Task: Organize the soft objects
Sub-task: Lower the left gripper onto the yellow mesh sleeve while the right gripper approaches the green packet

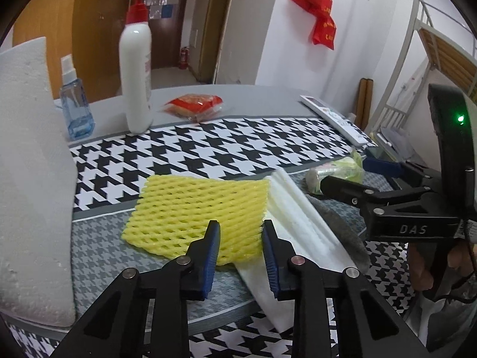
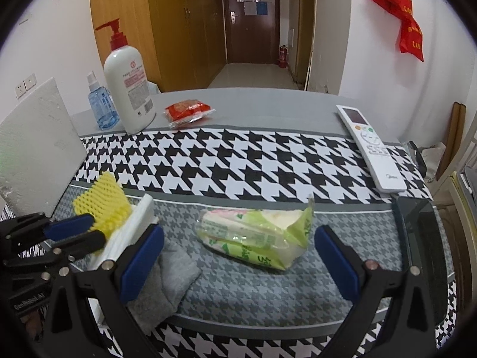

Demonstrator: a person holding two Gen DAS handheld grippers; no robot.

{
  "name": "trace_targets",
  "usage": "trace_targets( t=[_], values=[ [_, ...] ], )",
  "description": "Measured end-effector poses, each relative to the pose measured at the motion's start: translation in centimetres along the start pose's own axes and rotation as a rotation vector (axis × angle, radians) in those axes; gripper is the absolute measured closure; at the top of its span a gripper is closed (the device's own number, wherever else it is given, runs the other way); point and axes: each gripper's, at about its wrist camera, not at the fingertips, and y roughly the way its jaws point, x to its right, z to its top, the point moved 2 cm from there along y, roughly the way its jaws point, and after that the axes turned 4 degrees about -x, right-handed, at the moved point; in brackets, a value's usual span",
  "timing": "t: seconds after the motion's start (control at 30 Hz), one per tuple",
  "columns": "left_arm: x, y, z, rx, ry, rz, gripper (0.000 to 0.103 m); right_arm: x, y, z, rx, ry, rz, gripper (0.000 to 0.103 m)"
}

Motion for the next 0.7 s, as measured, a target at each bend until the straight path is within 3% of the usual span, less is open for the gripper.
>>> trace_targets(
  t=[0.1, 0.17, 0.2, 0.23, 0.47, 0.7],
  values=[
    [-0.4, -0.4, 0.0, 0.006, 0.005, 0.015, 0.071, 0.1, 0.1, 0.0, -0.006, 0.003, 0.002, 0.001],
    [-0.7, -0.6, 0.0, 0.011, 0.006, 0.034, 0.056, 0.1, -0.1, 0.1, 0.003, -0.002, 0.004, 0.001],
    [-1.0, -0.8, 0.0, 0.015, -0.005, 0.048, 0.037, 0.0, -0.1, 0.1, 0.002, -0.005, 0.004, 0.001],
    [-1.3, -1.0, 0.0, 0.026, -0.015, 0.062, 0.031, -0.1, 0.0, 0.1, 0.000, -0.009, 0.003, 0.001],
    [-2.4, 0.4, -0.1, -0.022, -0.040, 0.153, 0.031, -0.2, 0.6, 0.3, -0.007, -0.013, 0.005, 0.001],
    [-2.7, 0.6, -0.1, -0.031, -0.056, 0.169, 0.045, 0.0, 0.8, 0.2, -0.014, -0.001, 0.014, 0.002]
  ],
)
